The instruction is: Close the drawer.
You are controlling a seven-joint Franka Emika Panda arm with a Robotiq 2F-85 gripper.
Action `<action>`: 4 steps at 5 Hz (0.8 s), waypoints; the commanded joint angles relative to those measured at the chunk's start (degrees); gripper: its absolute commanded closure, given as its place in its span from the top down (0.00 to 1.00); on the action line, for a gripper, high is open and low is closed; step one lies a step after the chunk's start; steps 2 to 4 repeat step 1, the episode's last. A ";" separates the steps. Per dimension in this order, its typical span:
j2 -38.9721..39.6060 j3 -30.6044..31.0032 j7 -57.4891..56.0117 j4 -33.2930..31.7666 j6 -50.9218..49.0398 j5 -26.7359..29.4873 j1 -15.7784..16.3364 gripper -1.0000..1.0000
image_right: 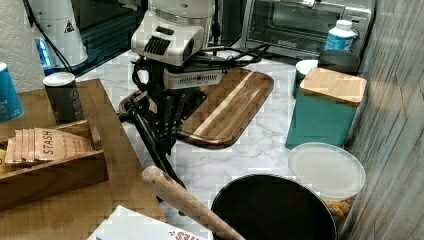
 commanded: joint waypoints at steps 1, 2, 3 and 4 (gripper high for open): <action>-0.02 -10.24 -1.29 -0.13 -0.25 -3.61 -9.17 0.00; -0.02 -10.24 -1.29 -0.13 -0.25 -3.61 -9.17 0.00; -0.02 -10.24 -1.29 -0.13 -0.25 -3.61 -9.17 0.00; -0.02 -10.24 -1.29 -0.13 -0.25 -3.61 -9.17 0.00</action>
